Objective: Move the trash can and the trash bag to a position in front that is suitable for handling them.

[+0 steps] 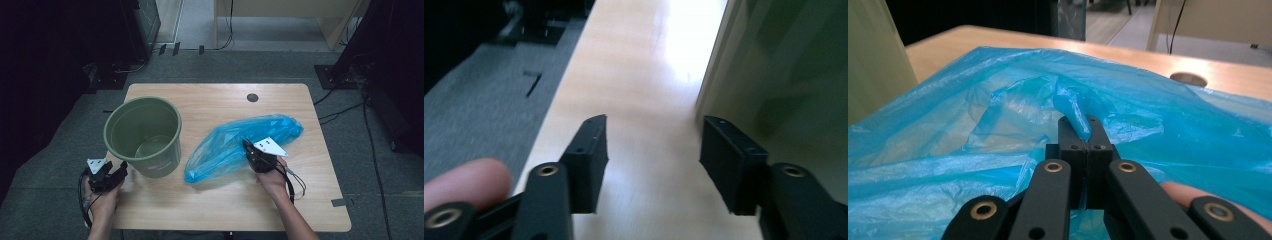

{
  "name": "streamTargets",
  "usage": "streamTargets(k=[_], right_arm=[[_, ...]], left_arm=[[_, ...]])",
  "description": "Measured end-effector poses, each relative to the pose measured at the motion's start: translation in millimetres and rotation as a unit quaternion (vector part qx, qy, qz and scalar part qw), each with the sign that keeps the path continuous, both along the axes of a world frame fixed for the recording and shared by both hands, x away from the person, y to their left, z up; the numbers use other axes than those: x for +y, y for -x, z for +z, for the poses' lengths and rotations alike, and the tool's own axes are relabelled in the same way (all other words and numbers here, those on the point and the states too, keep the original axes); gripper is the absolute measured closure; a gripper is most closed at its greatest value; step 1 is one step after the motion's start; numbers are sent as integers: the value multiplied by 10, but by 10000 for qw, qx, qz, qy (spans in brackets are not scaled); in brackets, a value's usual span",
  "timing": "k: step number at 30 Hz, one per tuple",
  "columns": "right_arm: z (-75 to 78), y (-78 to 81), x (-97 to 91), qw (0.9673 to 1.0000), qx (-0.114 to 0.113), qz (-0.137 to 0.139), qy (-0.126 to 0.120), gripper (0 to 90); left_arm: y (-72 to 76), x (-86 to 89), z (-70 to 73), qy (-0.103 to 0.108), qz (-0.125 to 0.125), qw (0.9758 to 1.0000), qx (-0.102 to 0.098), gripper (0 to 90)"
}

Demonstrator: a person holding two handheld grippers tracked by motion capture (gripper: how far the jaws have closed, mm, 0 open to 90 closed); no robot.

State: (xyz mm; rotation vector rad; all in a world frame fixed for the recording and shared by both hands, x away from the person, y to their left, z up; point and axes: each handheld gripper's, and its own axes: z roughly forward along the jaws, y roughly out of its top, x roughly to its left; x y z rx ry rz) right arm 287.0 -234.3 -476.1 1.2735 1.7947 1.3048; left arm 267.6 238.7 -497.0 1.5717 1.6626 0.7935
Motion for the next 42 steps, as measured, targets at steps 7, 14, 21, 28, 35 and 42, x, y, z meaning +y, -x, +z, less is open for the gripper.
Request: streamTargets(k=[7,14,21,28,35,42], right_arm=[[152,43,-68,9990,-169,-27,-402,900],[328,105,-116,9977,-427,-97,-525,900],[515,154,-131,9951,-669,-191,-708,900],[807,196,-91,9919,-830,-157,-947,900],[1122,232,2,9877,-1123,-35,-1091,900],[1441,230,157,9837,-1316,153,-1217,900]], left_arm=[[-186,-31,142,226,-206,9987,-410,661],[-200,-96,115,157,-349,9983,-446,743],[-219,-191,96,110,-312,9983,-477,787],[-232,-219,92,157,-240,9984,-478,825],[-249,-250,56,118,-228,9987,-444,836],[-264,-435,0,28,-706,9970,-316,803]])
